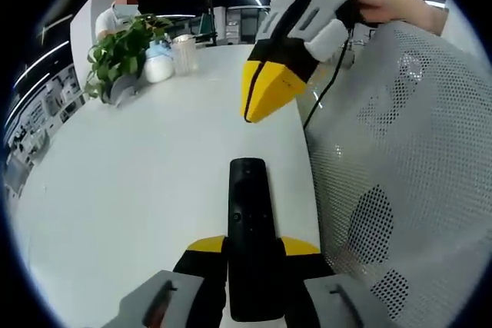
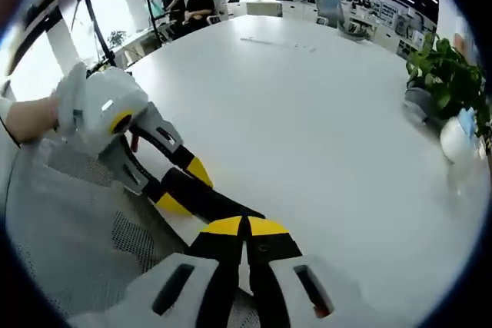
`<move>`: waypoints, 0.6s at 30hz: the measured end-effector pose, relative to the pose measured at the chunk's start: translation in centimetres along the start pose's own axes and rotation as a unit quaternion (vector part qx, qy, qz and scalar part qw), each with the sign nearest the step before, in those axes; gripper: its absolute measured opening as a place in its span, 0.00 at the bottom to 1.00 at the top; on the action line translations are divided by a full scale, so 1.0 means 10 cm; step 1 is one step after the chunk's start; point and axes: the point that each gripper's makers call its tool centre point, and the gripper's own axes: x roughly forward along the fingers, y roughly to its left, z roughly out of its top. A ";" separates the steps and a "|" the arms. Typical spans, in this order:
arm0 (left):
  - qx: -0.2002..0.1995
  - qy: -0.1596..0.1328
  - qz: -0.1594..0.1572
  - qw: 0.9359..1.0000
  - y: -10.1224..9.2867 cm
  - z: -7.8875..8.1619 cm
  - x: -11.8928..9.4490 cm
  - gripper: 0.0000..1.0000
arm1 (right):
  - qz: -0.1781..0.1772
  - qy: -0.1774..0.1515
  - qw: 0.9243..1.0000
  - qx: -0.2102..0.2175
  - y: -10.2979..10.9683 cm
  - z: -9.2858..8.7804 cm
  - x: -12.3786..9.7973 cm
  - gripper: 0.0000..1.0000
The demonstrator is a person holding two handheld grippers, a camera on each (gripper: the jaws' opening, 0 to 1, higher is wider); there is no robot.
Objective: Press the specified remote control buttons in sequence, fully releasing each button before pressing the next.
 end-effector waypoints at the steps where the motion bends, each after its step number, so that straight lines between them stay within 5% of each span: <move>1: -0.001 0.000 0.000 1.000 0.00 0.00 0.00 0.25 | 0.002 0.016 1.000 -0.002 0.01 -0.06 0.00 0.00; 4: 0.000 0.002 0.000 1.000 0.00 0.00 0.00 0.25 | -0.014 0.028 0.999 -0.035 -0.05 -0.09 0.00 0.00; 9: 0.000 0.006 0.001 1.000 -0.01 -0.01 0.00 0.25 | -0.010 0.026 1.000 -0.007 -0.08 -0.12 0.00 0.00; 18: 0.003 0.008 -0.001 1.000 -0.01 -0.01 0.00 0.25 | -0.003 0.047 0.999 -0.027 -0.03 -0.19 0.06 0.00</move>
